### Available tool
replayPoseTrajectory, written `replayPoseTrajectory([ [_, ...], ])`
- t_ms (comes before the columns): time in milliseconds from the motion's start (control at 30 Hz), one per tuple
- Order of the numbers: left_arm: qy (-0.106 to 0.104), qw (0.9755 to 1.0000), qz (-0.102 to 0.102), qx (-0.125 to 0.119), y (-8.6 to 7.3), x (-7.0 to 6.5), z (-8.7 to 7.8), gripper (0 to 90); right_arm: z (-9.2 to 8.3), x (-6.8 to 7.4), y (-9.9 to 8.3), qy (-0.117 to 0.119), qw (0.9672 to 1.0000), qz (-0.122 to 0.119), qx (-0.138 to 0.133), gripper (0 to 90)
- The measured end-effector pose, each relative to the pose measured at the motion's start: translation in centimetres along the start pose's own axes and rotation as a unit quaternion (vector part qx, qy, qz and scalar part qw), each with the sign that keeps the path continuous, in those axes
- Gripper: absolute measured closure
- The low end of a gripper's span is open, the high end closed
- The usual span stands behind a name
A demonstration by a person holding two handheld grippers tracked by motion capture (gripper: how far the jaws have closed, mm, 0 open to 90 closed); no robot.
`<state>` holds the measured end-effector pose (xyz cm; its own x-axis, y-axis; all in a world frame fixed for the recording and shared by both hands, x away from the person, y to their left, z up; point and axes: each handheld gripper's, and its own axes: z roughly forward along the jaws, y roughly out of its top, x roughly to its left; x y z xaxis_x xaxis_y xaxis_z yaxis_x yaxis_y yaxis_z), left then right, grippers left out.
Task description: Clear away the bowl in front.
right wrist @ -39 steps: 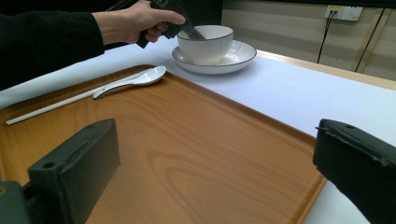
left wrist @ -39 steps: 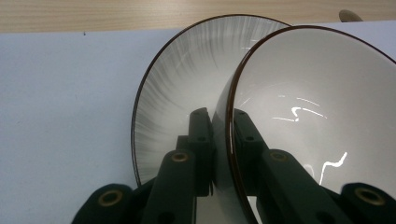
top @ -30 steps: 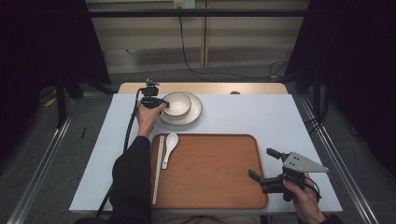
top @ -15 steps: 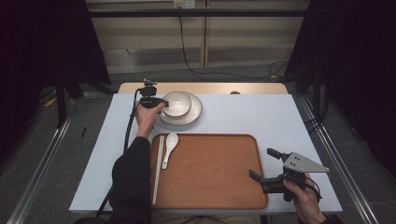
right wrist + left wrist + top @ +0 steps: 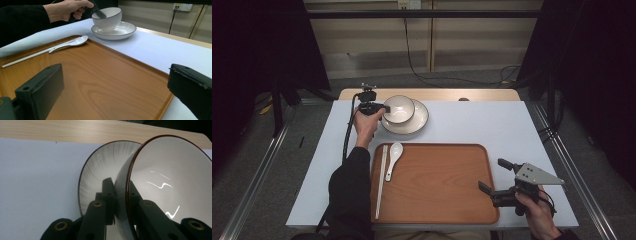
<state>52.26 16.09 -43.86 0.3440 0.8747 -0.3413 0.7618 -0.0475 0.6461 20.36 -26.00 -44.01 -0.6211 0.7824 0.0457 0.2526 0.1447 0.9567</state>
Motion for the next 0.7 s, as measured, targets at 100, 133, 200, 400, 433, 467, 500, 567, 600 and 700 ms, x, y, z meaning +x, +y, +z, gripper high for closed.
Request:
replayPoseTrajectory([
  [100,-0.002,1.0,0.002,-0.004,0.0,-0.1,-0.4,82.5,0.0,0.0,0.0,0.0,1.0,-0.001,0.0,0.2],
  [133,-0.001,1.0,-0.001,-0.008,0.0,-0.2,-0.6,82.5,-0.1,0.0,0.0,0.001,1.0,-0.002,0.002,0.2],
  [200,0.001,0.9999,0.009,-0.009,-0.1,-0.3,-0.9,82.5,-0.1,0.0,0.0,0.001,1.0,-0.002,0.001,0.2],
  [400,-0.007,0.9998,0.015,-0.007,-0.4,-0.9,-1.5,82.4,-0.1,0.1,0.0,0.002,1.0,-0.001,0.0,0.2],
  [433,-0.007,0.9998,0.017,-0.008,-0.5,-1.0,-1.6,82.4,-0.1,0.1,0.0,0.004,1.0,-0.002,0.0,0.2],
  [467,-0.011,0.9997,0.018,-0.009,-0.5,-1.0,-1.6,82.4,-0.1,0.1,0.0,0.003,1.0,-0.001,0.001,0.2],
  [500,-0.016,0.9997,0.017,-0.008,-0.6,-1.1,-1.8,82.5,-0.1,0.1,0.0,0.004,1.0,-0.001,-0.001,0.2],
  [567,-0.015,0.9995,0.023,-0.014,-0.7,-1.4,-2.0,82.4,-0.1,0.1,0.0,0.003,1.0,-0.001,0.0,0.2],
  [600,-0.016,0.9995,0.024,-0.012,-0.7,-1.5,-2.2,82.4,-0.1,0.1,0.0,0.002,1.0,-0.001,-0.001,0.2],
  [700,-0.025,0.999,0.033,-0.012,-0.9,-1.9,-2.7,82.5,-0.1,0.1,0.0,0.003,1.0,-0.001,-0.002,0.2],
])
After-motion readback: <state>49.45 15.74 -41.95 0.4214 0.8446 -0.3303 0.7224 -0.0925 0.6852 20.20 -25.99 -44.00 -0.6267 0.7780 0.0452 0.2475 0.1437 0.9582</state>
